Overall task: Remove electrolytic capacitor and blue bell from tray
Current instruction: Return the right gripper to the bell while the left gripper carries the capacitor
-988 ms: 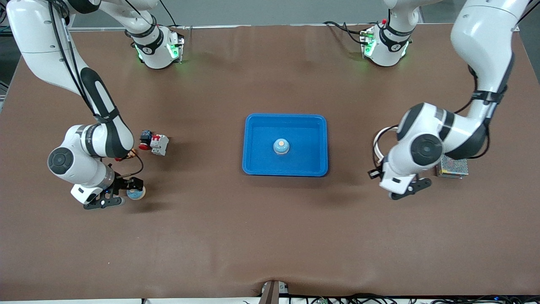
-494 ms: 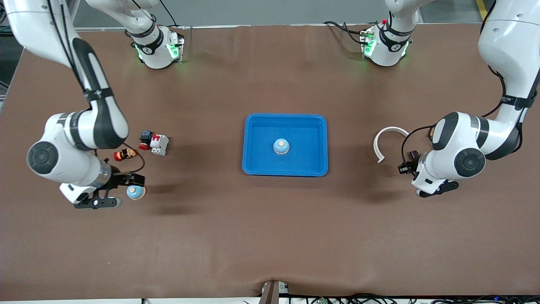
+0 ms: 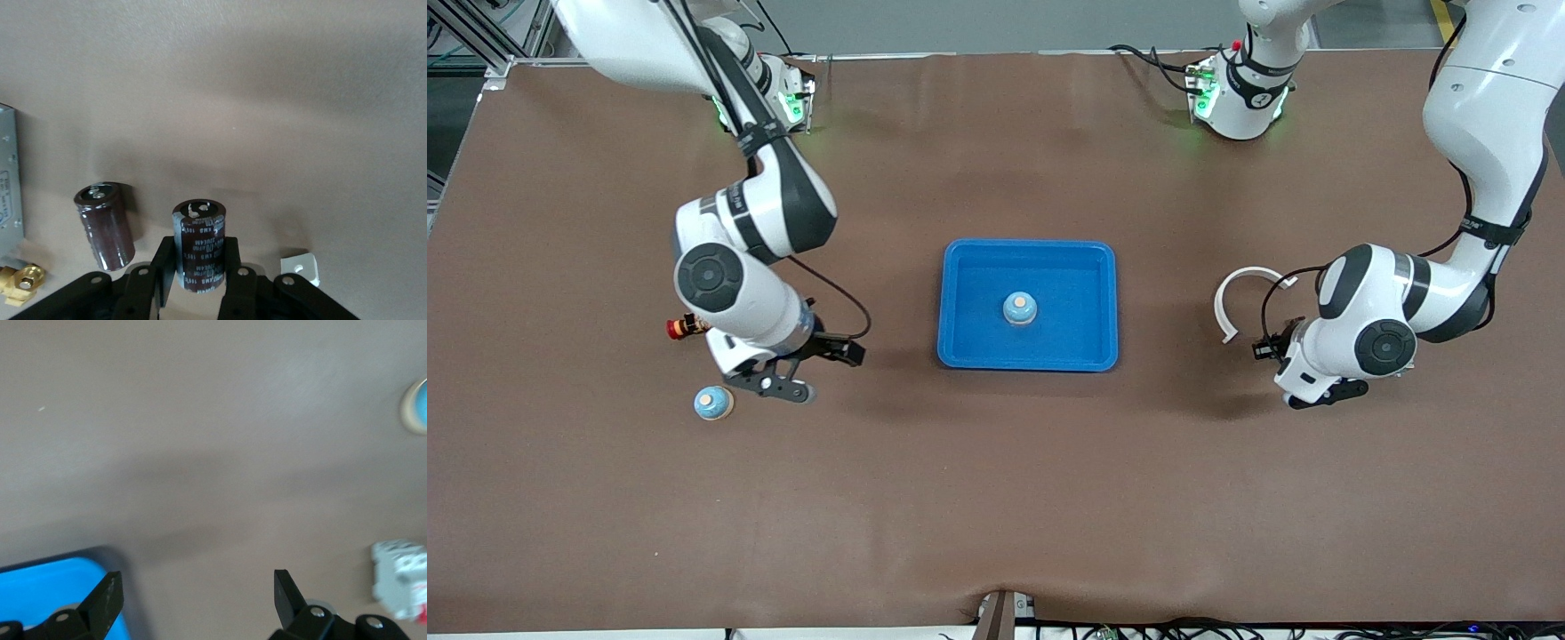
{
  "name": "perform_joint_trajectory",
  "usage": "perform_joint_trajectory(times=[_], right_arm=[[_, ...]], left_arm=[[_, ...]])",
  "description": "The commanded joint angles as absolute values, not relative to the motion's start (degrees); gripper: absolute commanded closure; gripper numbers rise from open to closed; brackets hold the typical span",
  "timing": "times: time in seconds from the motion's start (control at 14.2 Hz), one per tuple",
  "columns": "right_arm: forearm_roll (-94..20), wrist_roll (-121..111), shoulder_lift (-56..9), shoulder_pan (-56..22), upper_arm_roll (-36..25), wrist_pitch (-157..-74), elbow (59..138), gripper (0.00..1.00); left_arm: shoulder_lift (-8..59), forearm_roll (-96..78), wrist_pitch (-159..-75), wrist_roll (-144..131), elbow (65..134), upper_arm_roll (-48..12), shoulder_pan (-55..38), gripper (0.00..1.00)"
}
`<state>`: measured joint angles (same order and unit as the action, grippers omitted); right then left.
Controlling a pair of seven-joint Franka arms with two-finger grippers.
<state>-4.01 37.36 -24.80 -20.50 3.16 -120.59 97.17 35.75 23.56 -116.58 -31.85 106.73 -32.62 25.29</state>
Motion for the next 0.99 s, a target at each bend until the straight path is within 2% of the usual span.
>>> perform_joint_trajectory(times=[0.0,0.35,0.42,0.49,0.63,0.78,0.92], right_arm=[[-6.59,44.44,-25.22,-24.94,2.29,-121.89,95.72,0.0],[-5.8,55.36,-29.43,-33.03,2.11,-129.18,94.84,0.0],[-5.8,56.68,-30.57,-34.44,2.11,-130.07,94.31,0.0],[-5.71,57.47,-31.98,-35.76,2.11,-130.25,93.18,0.0],[-5.71,59.05,-34.96,-37.96,2.11,-130.25,90.19,0.0],[-5.8,60.03,-37.43,-39.81,2.11,-130.34,87.64,0.0],[-5.89,60.12,-38.58,-41.3,2.11,-131.48,87.1,0.0]], left_arm=[[36.73,24.96,-119.0,-31.64,107.84,-33.22,26.02,1.0],[37.97,24.96,-120.15,-31.73,107.75,-33.22,25.66,1.0],[38.32,24.96,-120.15,-31.82,107.58,-33.22,25.75,0.78],[38.41,24.96,-120.15,-31.82,107.49,-33.22,25.66,0.61],[38.32,24.87,-120.15,-32.43,107.4,-33.22,25.66,0.35],[37.97,24.87,-120.06,-32.78,107.23,-33.31,25.66,0.2],[37.1,24.87,-119.36,-32.61,106.96,-33.4,25.75,0.14]])
